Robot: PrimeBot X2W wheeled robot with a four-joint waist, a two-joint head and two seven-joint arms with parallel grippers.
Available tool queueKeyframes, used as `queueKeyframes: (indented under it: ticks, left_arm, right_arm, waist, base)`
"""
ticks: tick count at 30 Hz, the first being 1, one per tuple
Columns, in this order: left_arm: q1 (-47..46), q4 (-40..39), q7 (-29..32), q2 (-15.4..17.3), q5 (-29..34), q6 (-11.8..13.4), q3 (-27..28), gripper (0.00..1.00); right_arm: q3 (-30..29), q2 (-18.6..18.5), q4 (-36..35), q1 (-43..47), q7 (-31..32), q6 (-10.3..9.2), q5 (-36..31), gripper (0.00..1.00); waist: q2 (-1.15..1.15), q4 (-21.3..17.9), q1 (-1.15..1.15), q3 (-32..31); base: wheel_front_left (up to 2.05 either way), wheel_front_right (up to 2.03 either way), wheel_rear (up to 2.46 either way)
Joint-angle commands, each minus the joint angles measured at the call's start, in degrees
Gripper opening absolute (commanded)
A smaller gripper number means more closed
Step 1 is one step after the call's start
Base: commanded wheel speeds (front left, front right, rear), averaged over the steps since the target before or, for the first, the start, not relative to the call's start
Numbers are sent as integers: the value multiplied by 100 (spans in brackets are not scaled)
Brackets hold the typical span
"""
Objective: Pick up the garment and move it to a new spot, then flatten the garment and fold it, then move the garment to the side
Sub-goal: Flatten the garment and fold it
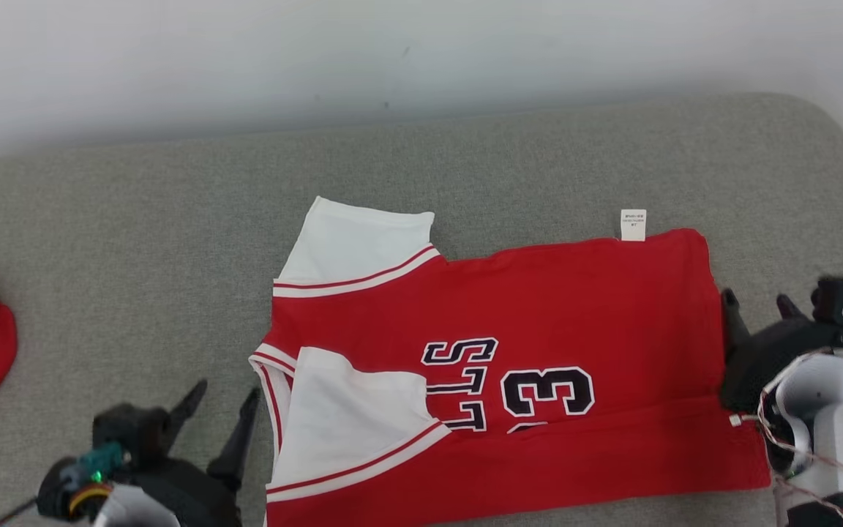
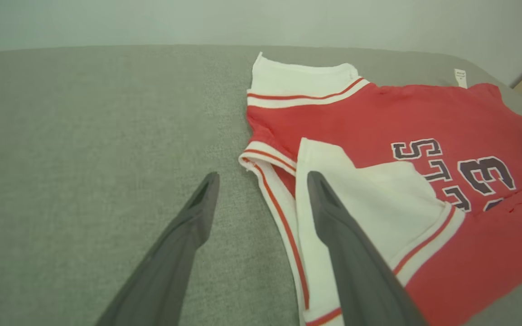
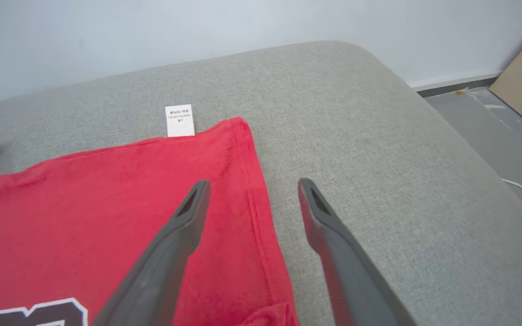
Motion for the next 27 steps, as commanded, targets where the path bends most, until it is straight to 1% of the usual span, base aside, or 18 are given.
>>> queueKeyframes:
  ticks: [1,4,8,11,12,16,19,20,23,27]
  left_arm:
    - [-319,-18,172,146,8,-87,19,100]
    - [-926,-49,429,264,-88,-228,98,100]
    - [-1759,15,756,388,-108,-277,172,100]
    - [-2351,157,987,477,-102,-331,191,100]
    - [-2693,278,1079,464,-101,-307,221,100]
    - [-3269,475,1212,320,-20,-154,206,100]
    - [-3476,624,1272,259,32,-109,158,100]
    - [-3588,708,1321,235,56,-59,148,100]
    - [-3844,937,1403,144,60,-35,101,100]
    - [-4054,1175,1470,62,7,30,116,100]
  right_arm:
    - [105,-73,60,-241,80,-14,-22,100]
    - [322,-139,243,-800,187,-14,53,100]
    - [557,-80,698,-1667,375,-14,482,100]
    - [822,-128,1029,-2271,417,-14,476,100]
    - [961,-113,1230,-2617,431,-14,537,100]
    - [1044,-126,1559,-3178,434,-14,542,100]
    - [1088,-127,1684,-3340,368,-14,542,100]
    - [1116,-131,1733,-3412,344,-14,551,100]
    - [1143,-177,1846,-3539,240,-14,507,100]
    - [1157,-120,1954,-3576,105,-14,604,100]
  waist:
    - [0,-100,-1,194]
    - [0,-214,-1,444]
    - [0,-435,-1,950]
    - [0,-583,-1,1339]
    - [0,-666,-1,1560]
    - [0,-803,-1,2003]
    - [0,-861,-1,2145]
    - [0,-890,-1,2216]
    - [0,-966,-1,2361]
    - [0,-1044,-1,2446]
  base:
    - [0,0,0]
    - [0,0,0]
    - [0,0,0]
    - [0,0,0]
    - [0,0,0]
    - [0,0,0]
    - [0,0,0]
    - [0,0,0]
    - [0,0,0]
    - [0,0,0]
